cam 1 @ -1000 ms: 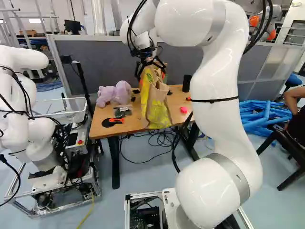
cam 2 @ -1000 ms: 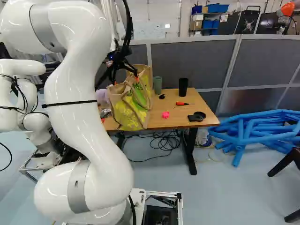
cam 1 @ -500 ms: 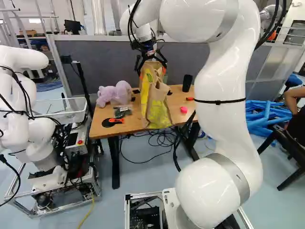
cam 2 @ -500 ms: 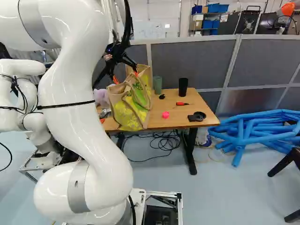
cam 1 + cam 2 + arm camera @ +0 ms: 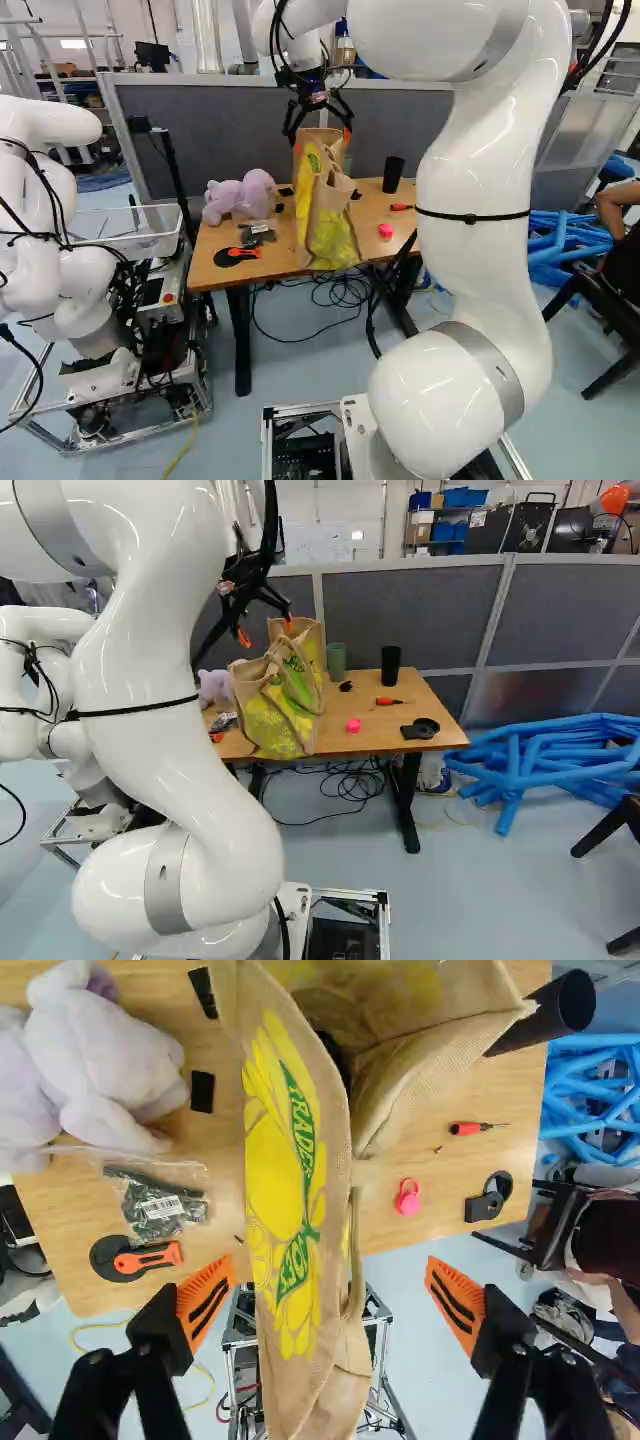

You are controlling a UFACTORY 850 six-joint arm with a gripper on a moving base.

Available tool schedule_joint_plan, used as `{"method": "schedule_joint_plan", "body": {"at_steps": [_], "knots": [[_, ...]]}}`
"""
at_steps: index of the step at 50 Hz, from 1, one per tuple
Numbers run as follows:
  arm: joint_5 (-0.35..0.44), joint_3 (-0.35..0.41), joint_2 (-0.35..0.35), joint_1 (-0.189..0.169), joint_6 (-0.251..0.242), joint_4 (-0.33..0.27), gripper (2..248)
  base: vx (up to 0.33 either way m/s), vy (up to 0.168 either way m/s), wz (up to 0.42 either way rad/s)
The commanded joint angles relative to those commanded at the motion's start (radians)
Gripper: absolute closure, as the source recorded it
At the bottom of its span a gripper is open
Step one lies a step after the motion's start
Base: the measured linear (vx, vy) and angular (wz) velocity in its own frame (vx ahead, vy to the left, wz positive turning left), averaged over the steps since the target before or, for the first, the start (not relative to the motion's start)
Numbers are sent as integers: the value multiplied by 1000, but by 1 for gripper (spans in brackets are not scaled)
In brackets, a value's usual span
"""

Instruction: Pick up the bag on the ground and place it on the table

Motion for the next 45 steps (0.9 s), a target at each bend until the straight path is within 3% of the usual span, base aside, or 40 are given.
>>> {"method": "schedule_joint_plan", "body": {"at_steps": [45], "knots": [[0, -44, 84, 0, 0, 0, 3, 0, 0, 0]]}}
